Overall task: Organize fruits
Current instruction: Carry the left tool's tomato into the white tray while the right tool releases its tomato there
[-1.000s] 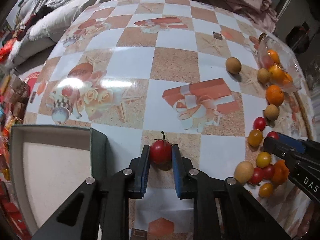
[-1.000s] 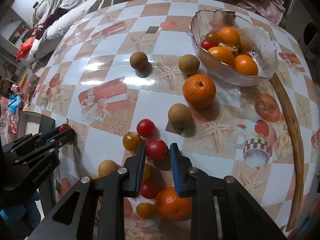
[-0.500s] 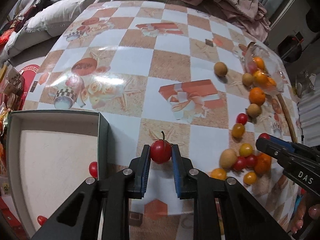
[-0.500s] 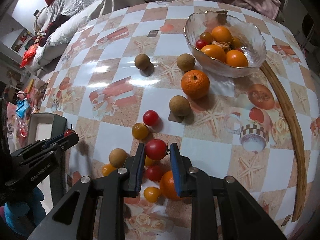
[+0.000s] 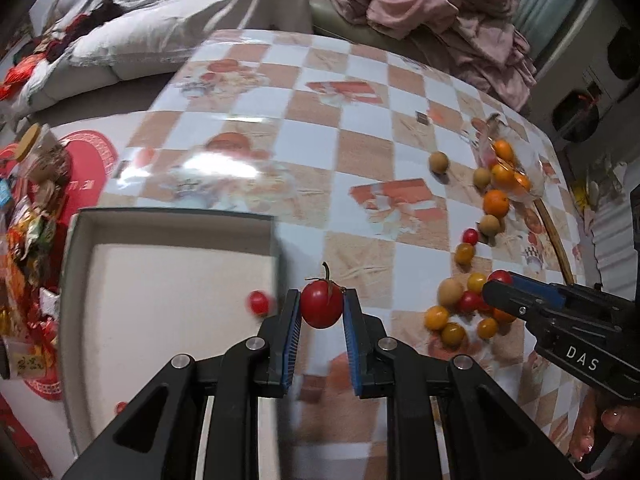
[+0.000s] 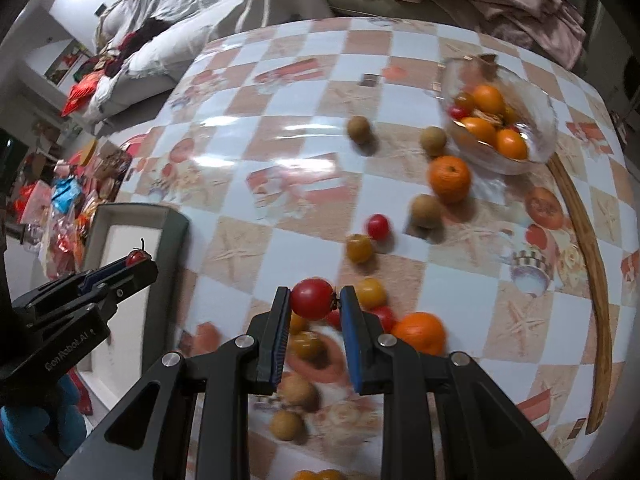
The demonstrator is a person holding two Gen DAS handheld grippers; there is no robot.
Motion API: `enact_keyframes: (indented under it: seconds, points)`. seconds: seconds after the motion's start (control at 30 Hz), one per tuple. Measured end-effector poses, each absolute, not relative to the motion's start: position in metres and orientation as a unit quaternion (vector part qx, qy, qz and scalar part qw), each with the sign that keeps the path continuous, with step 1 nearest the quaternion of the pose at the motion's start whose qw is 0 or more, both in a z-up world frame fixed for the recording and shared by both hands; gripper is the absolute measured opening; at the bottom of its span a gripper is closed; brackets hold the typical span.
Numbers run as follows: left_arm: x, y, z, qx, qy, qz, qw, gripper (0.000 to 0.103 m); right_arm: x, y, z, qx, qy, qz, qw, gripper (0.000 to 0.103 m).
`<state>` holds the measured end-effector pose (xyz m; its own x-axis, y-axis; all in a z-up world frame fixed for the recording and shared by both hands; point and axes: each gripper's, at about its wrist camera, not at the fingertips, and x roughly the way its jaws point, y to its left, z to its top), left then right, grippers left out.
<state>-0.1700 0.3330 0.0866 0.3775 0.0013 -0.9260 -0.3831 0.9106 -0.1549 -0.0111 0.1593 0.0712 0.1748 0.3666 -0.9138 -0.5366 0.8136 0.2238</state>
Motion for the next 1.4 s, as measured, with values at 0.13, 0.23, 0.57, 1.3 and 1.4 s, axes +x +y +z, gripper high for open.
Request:
enact_keyframes:
  seconds: [0.13,0.23,0.57,1.3,1.4]
  points:
    - [-0.191,0.356,0.089,-0.177,0.54,0.146,0.81,0.022,-0.026,0.186,0.075,-0.085,0.569,0.317,0.754,0.027]
    - [-0.207,0.378,0.085,-0.177,0.54,0.171,0.805,0.022,-0.037,0.21,0.076,-0.091,0.568,0.335,0.746,0.027]
    - [-0.245,0.436,0.051,-0.168,0.561,0.228,0.778,0.022,-0.066,0.293,0.068,-0.119,0.568,0.391,0.715,0.027]
    - [-0.246,0.456,0.016,-0.163,0.589,0.223,0.76,0.029,-0.073,0.368,0.011,-0.211,0.581,0.392,0.681,0.028]
    - [-0.249,0.457,0.018,-0.16,0.578,0.231,0.766,0.064,-0.074,0.372,0.01,-0.207,0.585,0.396,0.677,0.041]
